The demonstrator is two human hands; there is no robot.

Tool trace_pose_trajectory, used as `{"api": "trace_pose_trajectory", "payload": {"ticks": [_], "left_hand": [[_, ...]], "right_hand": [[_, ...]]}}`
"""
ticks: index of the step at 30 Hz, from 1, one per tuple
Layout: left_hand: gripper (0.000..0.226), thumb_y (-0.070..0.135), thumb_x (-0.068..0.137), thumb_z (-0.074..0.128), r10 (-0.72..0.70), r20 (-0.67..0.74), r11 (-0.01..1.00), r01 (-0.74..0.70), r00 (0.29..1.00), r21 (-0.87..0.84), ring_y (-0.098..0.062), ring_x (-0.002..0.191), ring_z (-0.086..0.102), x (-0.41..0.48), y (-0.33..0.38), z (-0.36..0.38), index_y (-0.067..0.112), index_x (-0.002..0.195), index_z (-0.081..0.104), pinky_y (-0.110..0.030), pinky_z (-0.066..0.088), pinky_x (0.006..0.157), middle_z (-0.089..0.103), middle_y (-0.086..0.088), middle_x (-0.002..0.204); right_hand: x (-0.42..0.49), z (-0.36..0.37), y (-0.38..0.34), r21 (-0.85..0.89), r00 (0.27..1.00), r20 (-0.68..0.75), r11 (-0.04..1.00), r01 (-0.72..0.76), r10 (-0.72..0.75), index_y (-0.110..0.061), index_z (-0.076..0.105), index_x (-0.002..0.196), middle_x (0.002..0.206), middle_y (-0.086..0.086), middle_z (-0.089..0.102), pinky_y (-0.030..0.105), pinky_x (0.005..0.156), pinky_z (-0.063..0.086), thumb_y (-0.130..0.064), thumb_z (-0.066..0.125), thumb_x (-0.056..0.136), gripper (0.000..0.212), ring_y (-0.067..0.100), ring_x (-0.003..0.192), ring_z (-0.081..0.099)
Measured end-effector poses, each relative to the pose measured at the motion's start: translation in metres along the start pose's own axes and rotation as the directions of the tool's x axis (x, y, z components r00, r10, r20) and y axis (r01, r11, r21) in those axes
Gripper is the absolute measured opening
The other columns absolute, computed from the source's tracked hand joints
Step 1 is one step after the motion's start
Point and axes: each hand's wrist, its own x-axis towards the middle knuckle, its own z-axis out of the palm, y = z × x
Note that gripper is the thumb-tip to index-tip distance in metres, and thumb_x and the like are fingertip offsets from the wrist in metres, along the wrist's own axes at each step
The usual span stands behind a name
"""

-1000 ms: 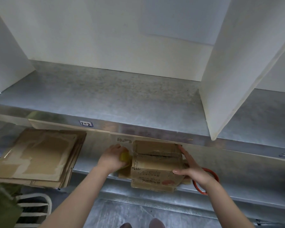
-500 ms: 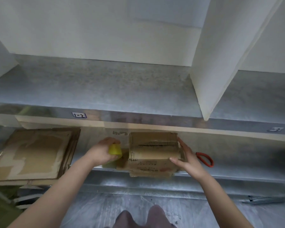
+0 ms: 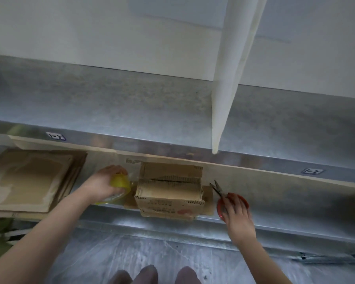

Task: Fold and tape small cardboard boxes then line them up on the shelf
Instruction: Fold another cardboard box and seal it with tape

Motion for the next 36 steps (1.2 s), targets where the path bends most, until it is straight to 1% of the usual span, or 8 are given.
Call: {"api": "trace_pose_trajectory", "payload": {"ticks": [5, 10, 13, 16, 22, 28, 33, 36], "left_hand": [[0.047, 0.039, 0.072, 0.08, -0.047, 0.009, 0.999, 0.047, 0.999, 0.012, -0.013, 0.099, 0.05, -0.002, 0.005, -0.002, 0.035, 0.11, 0.052, -0.025, 0.037, 0.079, 0.052, 0.008, 0.115], [0.045, 0.041, 0.074, 0.078, -0.057, 0.022, 0.996, 0.056, 0.998, 0.063, -0.015, 0.097, 0.05, -0.004, 0.012, -0.009, 0.036, 0.11, 0.051, -0.024, 0.036, 0.078, 0.051, 0.006, 0.114], [0.046, 0.04, 0.074, 0.078, -0.062, 0.03, 0.997, 0.06, 0.998, 0.046, -0.016, 0.097, 0.05, -0.004, 0.014, -0.016, 0.034, 0.111, 0.052, -0.024, 0.037, 0.079, 0.051, 0.006, 0.111], [0.046, 0.041, 0.073, 0.08, -0.037, 0.05, 0.999, 0.036, 0.998, 0.025, -0.015, 0.099, 0.051, -0.004, 0.012, -0.02, 0.036, 0.109, 0.052, -0.025, 0.038, 0.079, 0.052, 0.007, 0.113], [0.049, 0.048, 0.073, 0.077, 0.042, 0.139, 0.997, -0.05, 0.989, 0.053, -0.014, 0.101, 0.05, 0.007, 0.001, -0.024, 0.041, 0.11, 0.047, -0.029, 0.043, 0.081, 0.05, 0.01, 0.117], [0.056, 0.041, 0.073, 0.08, 0.11, 0.199, 0.994, -0.104, 0.974, -0.041, -0.018, 0.097, 0.054, 0.015, -0.009, -0.023, 0.029, 0.12, 0.053, -0.031, 0.049, 0.08, 0.054, 0.002, 0.115], [0.056, 0.036, 0.073, 0.082, 0.171, 0.205, 0.983, -0.152, 0.964, -0.104, -0.016, 0.096, 0.052, 0.019, -0.014, -0.024, 0.024, 0.122, 0.056, -0.025, 0.04, 0.073, 0.054, 0.002, 0.114], [0.057, 0.035, 0.072, 0.083, 0.206, 0.197, 0.978, -0.194, 0.958, -0.083, -0.017, 0.098, 0.051, 0.019, -0.015, -0.028, 0.023, 0.122, 0.057, -0.025, 0.039, 0.077, 0.056, 0.0, 0.119]], "right_hand": [[0.012, -0.002, 0.005, 0.072, 0.976, -0.101, 0.979, -0.188, 0.195, -0.022, 0.041, 0.143, 0.134, 0.0, 0.054, 0.033, 0.097, 0.04, -0.05, 0.043, 0.099, 0.053, 0.021, 0.123, 0.05], [0.014, -0.013, -0.007, -0.09, 0.931, -0.024, 0.927, -0.364, 0.363, -0.015, 0.048, 0.127, 0.122, 0.0, 0.057, 0.03, 0.08, 0.04, -0.042, 0.03, 0.103, 0.04, 0.02, 0.111, 0.055], [0.008, -0.013, -0.016, -0.152, 0.922, -0.008, 0.911, -0.383, 0.386, -0.013, 0.045, 0.13, 0.126, 0.003, 0.053, 0.031, 0.081, 0.038, -0.02, 0.04, 0.098, 0.033, 0.021, 0.112, 0.055], [-0.007, -0.013, -0.022, -0.163, 0.916, 0.005, 0.904, -0.396, 0.402, -0.016, 0.037, 0.134, 0.129, 0.002, 0.049, 0.031, 0.088, 0.042, -0.018, 0.045, 0.094, 0.04, 0.019, 0.113, 0.056], [-0.063, -0.022, -0.057, 0.094, 0.827, -0.07, 0.829, -0.551, 0.558, -0.019, 0.034, 0.142, 0.133, -0.001, 0.058, 0.037, 0.095, 0.037, -0.017, 0.043, 0.095, 0.048, 0.022, 0.127, 0.046], [-0.138, -0.033, -0.142, 0.426, 0.713, -0.355, 0.784, -0.452, 0.604, -0.013, 0.059, 0.126, 0.109, 0.01, 0.07, 0.046, 0.083, 0.041, -0.01, 0.07, 0.081, 0.046, 0.036, 0.101, 0.06], [-0.159, -0.049, -0.225, 0.509, 0.743, -0.363, 0.787, -0.348, 0.563, -0.028, 0.058, 0.12, 0.092, -0.014, 0.056, 0.035, 0.075, 0.035, -0.019, 0.075, 0.076, 0.048, 0.021, 0.091, 0.057], [-0.156, -0.051, -0.266, 0.519, 0.815, -0.282, 0.795, -0.314, 0.506, -0.04, 0.049, 0.123, 0.095, -0.022, 0.051, 0.032, 0.082, 0.035, -0.037, 0.068, 0.08, 0.047, 0.009, 0.097, 0.051]]}}
